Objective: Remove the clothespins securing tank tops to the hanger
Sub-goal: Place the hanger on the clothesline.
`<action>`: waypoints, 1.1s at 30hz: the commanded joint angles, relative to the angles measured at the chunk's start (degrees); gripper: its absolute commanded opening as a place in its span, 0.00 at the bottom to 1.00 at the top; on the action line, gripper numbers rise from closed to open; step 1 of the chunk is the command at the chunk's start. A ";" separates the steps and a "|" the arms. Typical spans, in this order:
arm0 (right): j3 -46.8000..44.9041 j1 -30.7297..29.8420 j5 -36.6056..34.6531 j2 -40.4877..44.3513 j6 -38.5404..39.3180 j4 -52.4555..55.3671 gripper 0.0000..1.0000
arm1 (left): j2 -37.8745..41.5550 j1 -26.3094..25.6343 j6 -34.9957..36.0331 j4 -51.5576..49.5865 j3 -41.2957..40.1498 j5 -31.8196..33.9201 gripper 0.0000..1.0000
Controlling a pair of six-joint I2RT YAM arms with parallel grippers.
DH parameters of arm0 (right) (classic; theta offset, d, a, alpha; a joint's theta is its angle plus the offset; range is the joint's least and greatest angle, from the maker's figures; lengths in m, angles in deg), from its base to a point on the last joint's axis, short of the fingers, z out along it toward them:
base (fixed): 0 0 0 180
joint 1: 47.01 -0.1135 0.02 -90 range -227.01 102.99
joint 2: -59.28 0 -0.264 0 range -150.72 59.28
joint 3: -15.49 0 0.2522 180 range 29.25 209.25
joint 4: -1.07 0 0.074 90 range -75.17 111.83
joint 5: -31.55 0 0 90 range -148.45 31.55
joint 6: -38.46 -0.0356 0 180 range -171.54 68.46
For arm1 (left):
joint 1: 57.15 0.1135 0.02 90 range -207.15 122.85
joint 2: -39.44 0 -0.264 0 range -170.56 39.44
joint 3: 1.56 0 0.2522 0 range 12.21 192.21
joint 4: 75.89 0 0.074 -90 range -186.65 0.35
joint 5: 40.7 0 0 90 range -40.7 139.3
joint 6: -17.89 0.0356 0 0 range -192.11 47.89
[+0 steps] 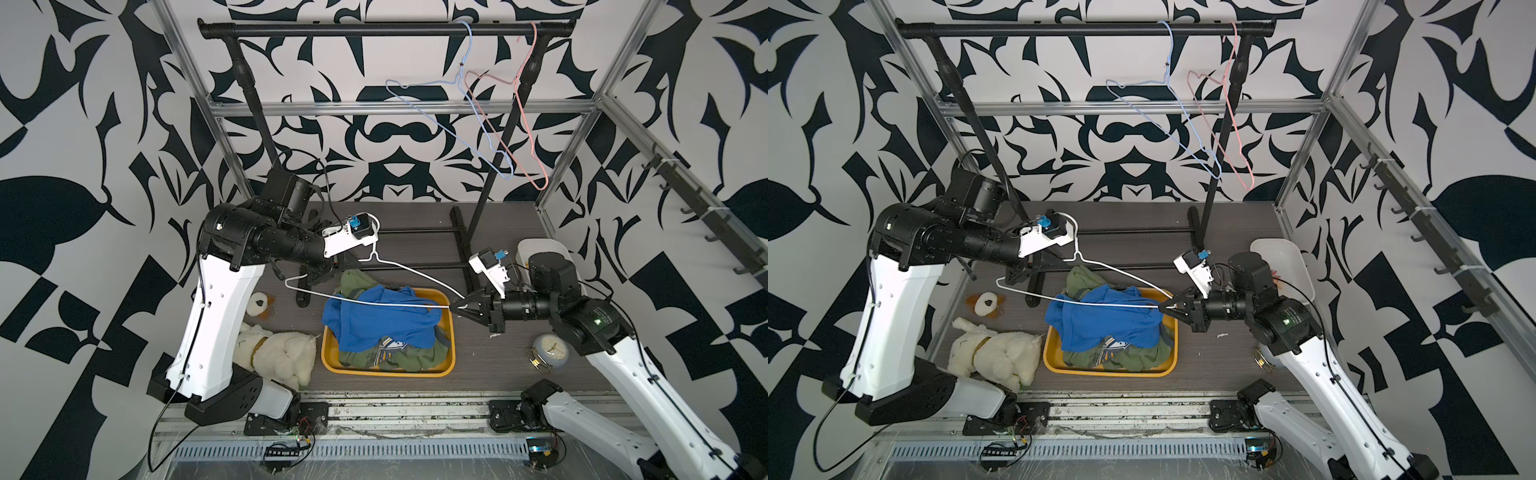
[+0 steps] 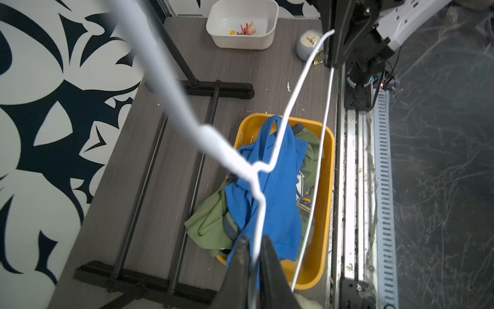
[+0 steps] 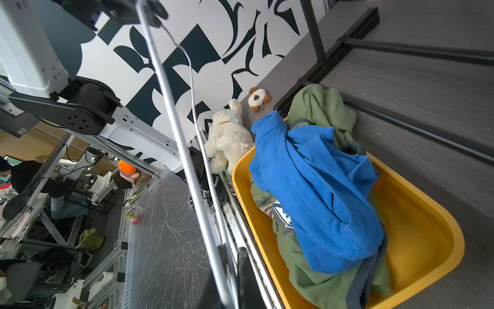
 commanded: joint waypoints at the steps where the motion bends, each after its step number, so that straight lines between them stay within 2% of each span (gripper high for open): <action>1: 2.34 0.20 -3.39 0.97 -1.53 -3.62 0.00 | 1.15 -0.29 -2.57 1.81 -1.99 0.39 0.23; 3: 2.62 0.20 -4.09 1.37 -1.59 -3.86 0.00 | 1.93 -0.29 -3.49 3.98 -3.23 1.02 0.24; 6: 2.89 0.19 -5.17 1.76 -2.02 -4.14 0.00 | 3.03 -0.31 -3.87 6.63 -4.44 1.97 0.41; 8: 3.07 0.18 -5.79 1.93 -2.04 -4.14 0.00 | 3.42 -0.31 -5.79 7.64 -4.54 2.36 0.43; 11: 3.12 0.18 -7.15 2.21 -2.18 -4.37 0.00 | 3.76 -0.29 -6.69 8.96 -4.37 2.66 0.63; 16: 3.27 0.18 -9.22 2.66 -2.55 -4.94 0.00 | 4.35 -0.31 -7.88 11.09 -4.53 4.22 0.81; 22: 4.50 0.19 -10.48 2.66 -2.74 -4.75 0.00 | 5.58 -0.29 -13.20 20.12 -4.98 13.20 0.84; 25: 5.97 0.20 -10.36 2.03 -2.80 -5.29 0.00 | 5.89 -0.29 -17.00 27.37 -5.15 21.72 0.84; 30: 10.52 0.18 -12.00 0.60 -3.16 -7.32 0.00 | 5.94 -0.04 -22.48 40.93 -6.74 40.50 0.84; 32: 12.64 0.18 -13.02 -0.03 -3.56 -9.26 0.00 | 5.75 0.63 -23.72 43.43 -7.00 44.89 0.84; 33: 13.83 0.18 -13.41 -0.50 -3.63 -9.90 0.00 | 5.79 0.87 -24.29 43.85 -7.37 45.42 0.88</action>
